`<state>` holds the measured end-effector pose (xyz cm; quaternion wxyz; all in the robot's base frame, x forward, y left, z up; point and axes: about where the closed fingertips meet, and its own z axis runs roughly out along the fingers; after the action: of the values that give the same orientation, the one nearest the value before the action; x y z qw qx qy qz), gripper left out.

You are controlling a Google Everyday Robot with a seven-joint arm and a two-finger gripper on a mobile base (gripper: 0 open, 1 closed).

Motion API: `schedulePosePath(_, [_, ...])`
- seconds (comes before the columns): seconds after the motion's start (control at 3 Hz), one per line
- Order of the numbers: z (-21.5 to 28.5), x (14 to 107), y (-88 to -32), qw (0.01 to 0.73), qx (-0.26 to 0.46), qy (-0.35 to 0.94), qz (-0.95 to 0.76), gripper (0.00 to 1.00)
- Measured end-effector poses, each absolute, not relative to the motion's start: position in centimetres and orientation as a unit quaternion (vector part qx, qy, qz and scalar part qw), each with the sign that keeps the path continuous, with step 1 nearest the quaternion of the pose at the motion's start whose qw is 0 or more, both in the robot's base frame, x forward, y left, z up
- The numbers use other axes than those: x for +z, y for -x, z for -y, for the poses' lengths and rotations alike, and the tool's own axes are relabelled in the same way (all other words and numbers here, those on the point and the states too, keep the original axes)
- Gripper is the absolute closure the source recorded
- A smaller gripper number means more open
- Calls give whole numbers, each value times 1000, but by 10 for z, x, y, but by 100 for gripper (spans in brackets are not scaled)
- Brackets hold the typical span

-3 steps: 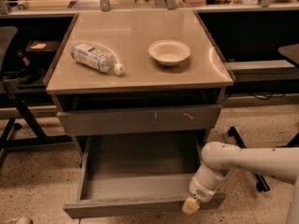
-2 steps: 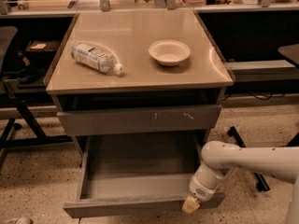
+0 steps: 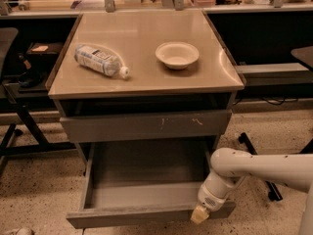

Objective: Close middle drawer

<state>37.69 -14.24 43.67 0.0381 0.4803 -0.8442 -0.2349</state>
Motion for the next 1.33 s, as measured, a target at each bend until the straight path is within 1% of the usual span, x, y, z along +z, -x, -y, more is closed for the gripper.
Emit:
schedulePosePath(0.67, [142, 437, -377, 38, -235, -480, 844, 12])
schedulePosePath(1.0, [142, 437, -377, 38, -235, -480, 844, 0])
schedulePosePath(1.33, [142, 437, -377, 38, -235, -480, 844, 0])
